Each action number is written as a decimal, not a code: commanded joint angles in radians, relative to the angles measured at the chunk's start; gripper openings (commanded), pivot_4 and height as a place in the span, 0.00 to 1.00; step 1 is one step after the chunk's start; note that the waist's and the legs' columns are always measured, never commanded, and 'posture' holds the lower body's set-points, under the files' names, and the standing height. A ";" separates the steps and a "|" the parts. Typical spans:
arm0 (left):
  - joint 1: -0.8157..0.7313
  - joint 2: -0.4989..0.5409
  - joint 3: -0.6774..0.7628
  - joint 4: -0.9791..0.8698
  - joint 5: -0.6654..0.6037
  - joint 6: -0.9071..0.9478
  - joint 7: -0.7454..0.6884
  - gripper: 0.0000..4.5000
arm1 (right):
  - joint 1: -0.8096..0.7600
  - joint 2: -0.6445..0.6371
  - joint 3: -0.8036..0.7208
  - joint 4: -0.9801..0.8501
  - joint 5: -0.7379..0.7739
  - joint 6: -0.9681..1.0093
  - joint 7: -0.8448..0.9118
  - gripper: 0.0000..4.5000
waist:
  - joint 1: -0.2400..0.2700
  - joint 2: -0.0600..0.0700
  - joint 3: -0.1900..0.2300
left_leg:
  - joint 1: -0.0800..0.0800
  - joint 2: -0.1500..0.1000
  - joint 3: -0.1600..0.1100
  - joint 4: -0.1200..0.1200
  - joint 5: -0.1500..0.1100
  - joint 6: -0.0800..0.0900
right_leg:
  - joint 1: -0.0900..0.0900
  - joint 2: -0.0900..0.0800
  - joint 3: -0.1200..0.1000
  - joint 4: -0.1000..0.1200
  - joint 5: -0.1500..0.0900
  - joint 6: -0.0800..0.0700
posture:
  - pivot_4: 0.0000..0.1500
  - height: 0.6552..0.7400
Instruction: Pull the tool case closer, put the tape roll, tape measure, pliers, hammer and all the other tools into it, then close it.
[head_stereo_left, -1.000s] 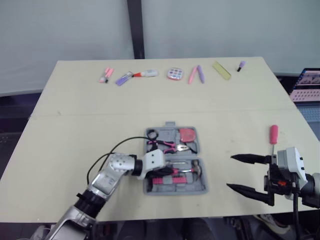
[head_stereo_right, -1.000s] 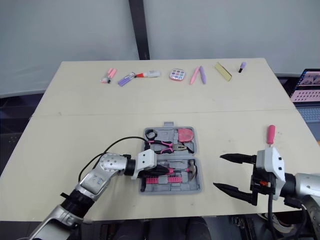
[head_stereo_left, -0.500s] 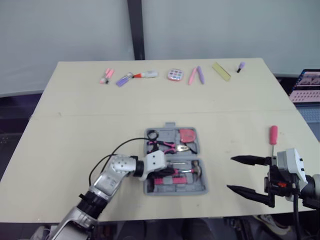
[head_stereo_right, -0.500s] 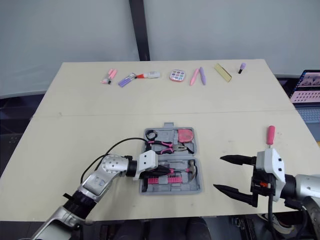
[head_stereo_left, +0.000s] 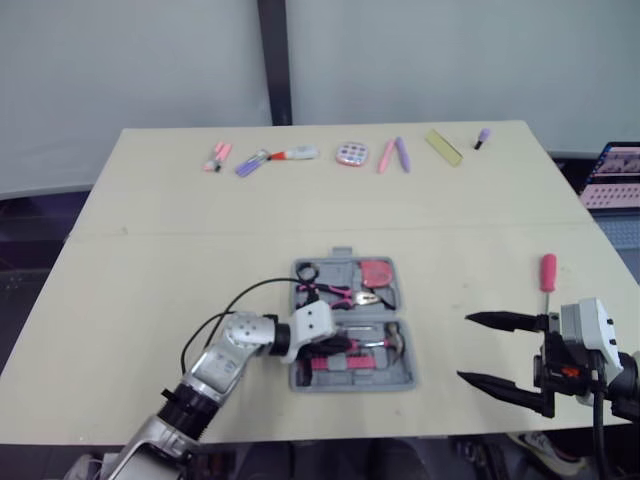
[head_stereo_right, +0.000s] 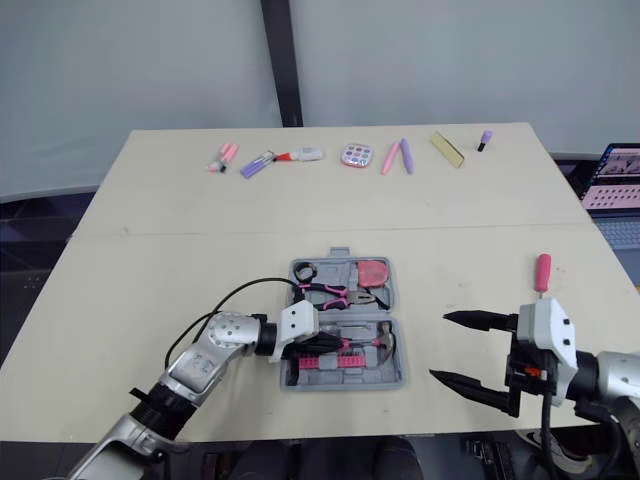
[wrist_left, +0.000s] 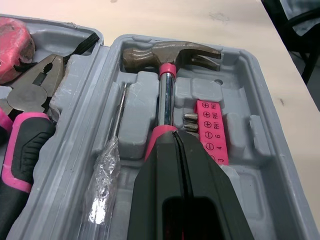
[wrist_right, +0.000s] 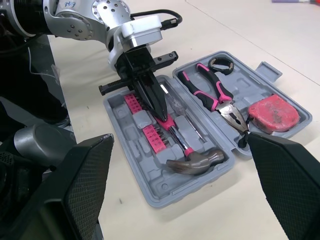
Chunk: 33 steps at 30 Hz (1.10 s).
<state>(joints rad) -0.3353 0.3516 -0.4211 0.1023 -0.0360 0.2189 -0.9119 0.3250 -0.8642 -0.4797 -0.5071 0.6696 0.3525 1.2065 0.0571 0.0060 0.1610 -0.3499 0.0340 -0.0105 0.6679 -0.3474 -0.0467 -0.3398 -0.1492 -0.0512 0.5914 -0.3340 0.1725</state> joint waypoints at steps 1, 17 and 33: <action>0.054 0.008 -0.062 0.107 0.051 0.078 -0.001 0.01 | 0.003 -0.013 -0.040 -0.029 0.024 0.002 0.002 1.00 | 0.000 0.001 -0.002 | 0.000 0.000 0.000 0.000 0.000 0.000 | 0.000 0.000 0.000 0.000 0.000 0.000 | 1.00 1.00; 0.059 -0.011 -0.098 0.199 0.082 0.096 0.008 0.01 | -0.001 -0.009 -0.032 -0.033 0.023 0.007 -0.008 1.00 | -0.002 -0.001 -0.019 | 0.016 0.000 0.000 -0.004 -0.005 0.001 | 0.017 0.000 0.000 -0.013 -0.001 -0.001 | 1.00 1.00; 0.144 0.075 0.295 -0.352 -0.230 0.058 0.032 0.01 | -0.051 0.015 0.056 -0.012 -0.006 -0.010 -0.036 1.00 | -0.031 0.000 0.003 | 0.009 0.001 0.000 -0.005 -0.004 0.000 | 0.011 0.000 -0.001 -0.008 -0.001 -0.001 | 1.00 1.00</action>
<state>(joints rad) -0.2026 0.4174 -0.1759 -0.1470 -0.2072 0.2786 -0.8827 0.2827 -0.8511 -0.4264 -0.5063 0.6589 0.3535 1.1803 0.0259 0.0057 0.1637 -0.3423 0.0352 -0.0110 0.6639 -0.3518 -0.0466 -0.3292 -0.1491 -0.0520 0.5829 -0.3341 0.1723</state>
